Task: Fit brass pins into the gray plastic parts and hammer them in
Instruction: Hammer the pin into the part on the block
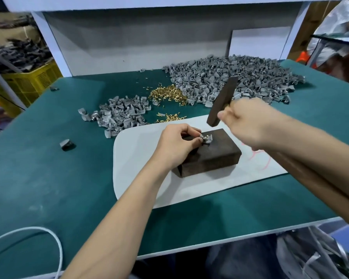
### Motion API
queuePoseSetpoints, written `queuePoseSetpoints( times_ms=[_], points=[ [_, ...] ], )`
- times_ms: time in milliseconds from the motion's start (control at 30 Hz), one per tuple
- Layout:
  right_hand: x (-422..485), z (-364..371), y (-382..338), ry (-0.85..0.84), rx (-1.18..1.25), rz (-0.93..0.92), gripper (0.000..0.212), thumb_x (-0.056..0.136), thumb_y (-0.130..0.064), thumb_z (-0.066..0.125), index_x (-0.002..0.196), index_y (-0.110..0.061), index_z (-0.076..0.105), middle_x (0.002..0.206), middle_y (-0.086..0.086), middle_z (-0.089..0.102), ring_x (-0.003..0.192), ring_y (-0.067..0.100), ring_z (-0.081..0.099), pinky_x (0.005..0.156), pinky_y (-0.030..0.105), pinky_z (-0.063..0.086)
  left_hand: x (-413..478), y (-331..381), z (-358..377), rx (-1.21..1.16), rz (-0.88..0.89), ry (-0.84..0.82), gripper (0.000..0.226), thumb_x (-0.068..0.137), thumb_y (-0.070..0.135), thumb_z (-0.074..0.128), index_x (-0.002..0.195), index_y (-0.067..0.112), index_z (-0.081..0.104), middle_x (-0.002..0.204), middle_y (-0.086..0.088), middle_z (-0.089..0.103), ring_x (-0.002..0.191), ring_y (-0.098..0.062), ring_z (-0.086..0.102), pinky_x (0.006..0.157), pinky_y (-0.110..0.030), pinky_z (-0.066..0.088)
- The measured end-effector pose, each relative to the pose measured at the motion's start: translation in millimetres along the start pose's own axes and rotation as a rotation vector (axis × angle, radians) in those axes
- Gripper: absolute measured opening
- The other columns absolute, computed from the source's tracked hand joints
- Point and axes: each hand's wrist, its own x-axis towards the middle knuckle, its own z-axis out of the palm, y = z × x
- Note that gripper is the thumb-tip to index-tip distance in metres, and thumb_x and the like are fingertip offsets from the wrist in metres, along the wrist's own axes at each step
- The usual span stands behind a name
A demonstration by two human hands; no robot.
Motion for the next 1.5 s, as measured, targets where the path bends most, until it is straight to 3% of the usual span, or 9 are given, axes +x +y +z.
queuePoseSetpoints(
  times_ms=[100, 200, 300, 367, 533, 733, 933, 1267, 1500],
  points=[
    [3, -3, -2, -0.049, -0.023, -0.026, 0.043, 0.103, -0.023, 0.032, 0.061, -0.016, 0.037, 0.061, 0.0, 0.041, 0.056, 0.021, 0.044, 0.046, 0.021, 0.034, -2, 0, -1, -0.006, 0.018, -0.003, 0.01, 0.082, -0.002, 0.068, 0.077, 0.007, 0.067, 0.093, -0.002, 0.066, 0.077, -0.002, 0.061, 0.076, -0.008, 0.048],
    [7, -10, 0, 0.036, -0.041, -0.056, 0.042, 0.102, -0.02, 0.031, 0.061, -0.014, 0.039, 0.063, 0.003, 0.044, 0.052, 0.025, 0.053, 0.044, 0.024, 0.042, -1, -2, -2, -0.007, 0.026, -0.006, 0.01, 0.081, 0.001, 0.07, 0.076, 0.01, 0.068, 0.095, -0.002, 0.068, 0.081, -0.003, 0.063, 0.08, -0.011, 0.049],
    [3, -5, 3, -0.011, -0.039, -0.048, 0.04, 0.102, -0.024, 0.031, 0.065, -0.013, 0.041, 0.067, 0.006, 0.049, 0.05, 0.02, 0.047, 0.053, 0.027, 0.047, 0, -2, -1, -0.008, 0.028, -0.012, 0.015, 0.081, 0.0, 0.07, 0.073, 0.013, 0.069, 0.097, -0.004, 0.068, 0.084, -0.009, 0.064, 0.085, -0.017, 0.05],
    [0, 2, 5, -0.03, -0.028, -0.046, 0.041, 0.102, -0.024, 0.029, 0.064, -0.013, 0.041, 0.065, 0.006, 0.049, 0.046, 0.015, 0.044, 0.038, 0.016, 0.037, 0, -3, 0, -0.013, 0.026, -0.012, 0.019, 0.08, -0.001, 0.07, 0.07, 0.015, 0.067, 0.095, -0.003, 0.068, 0.082, -0.007, 0.064, 0.082, -0.014, 0.05],
    [8, 4, 9, -0.031, -0.015, -0.051, 0.041, 0.102, -0.025, 0.032, 0.067, -0.009, 0.046, 0.059, 0.01, 0.053, 0.034, 0.016, 0.046, 0.036, 0.019, 0.034, 1, -4, -1, -0.038, 0.032, -0.021, 0.02, 0.08, -0.001, 0.071, 0.07, 0.016, 0.069, 0.093, 0.0, 0.069, 0.078, -0.001, 0.064, 0.078, -0.012, 0.049],
    [27, -2, 41, 0.057, 0.776, 0.094, 0.035, 0.1, -0.026, 0.039, 0.07, -0.01, 0.042, 0.031, -0.004, 0.032, 0.022, 0.013, 0.028, 0.032, 0.012, 0.021, 3, -6, 2, -0.114, -0.009, 0.005, 0.027, 0.078, 0.002, 0.072, 0.061, 0.023, 0.069, 0.087, 0.01, 0.07, 0.074, 0.005, 0.064, 0.073, -0.007, 0.046],
    [54, 21, 70, -0.184, 1.314, 0.141, 0.034, 0.101, -0.031, 0.035, 0.072, -0.013, 0.04, 0.039, -0.005, 0.027, 0.027, 0.008, 0.023, 0.032, 0.012, 0.023, 2, -8, 1, -0.153, -0.052, 0.007, 0.026, 0.079, 0.009, 0.074, 0.058, 0.024, 0.07, 0.085, 0.015, 0.072, 0.075, 0.004, 0.064, 0.069, -0.008, 0.048],
    [78, 58, 96, -0.327, 1.56, 0.141, 0.033, 0.099, -0.029, 0.034, 0.073, -0.012, 0.043, 0.038, -0.007, 0.026, 0.025, 0.006, 0.024, 0.028, 0.013, 0.024, 2, -6, 0, -0.132, -0.079, 0.006, 0.015, 0.08, 0.012, 0.073, 0.067, 0.019, 0.072, 0.091, 0.012, 0.073, 0.078, 0.005, 0.064, 0.067, -0.006, 0.045],
    [76, 60, 94, -0.341, 1.446, 0.158, 0.035, 0.1, -0.032, 0.032, 0.073, -0.013, 0.043, 0.038, -0.007, 0.027, 0.024, 0.006, 0.025, 0.028, 0.012, 0.024, 1, -3, 1, -0.118, -0.086, 0.026, 0.014, 0.08, 0.012, 0.072, 0.068, 0.018, 0.073, 0.09, 0.012, 0.073, 0.078, 0.004, 0.064, 0.068, -0.006, 0.045]
  ],
)
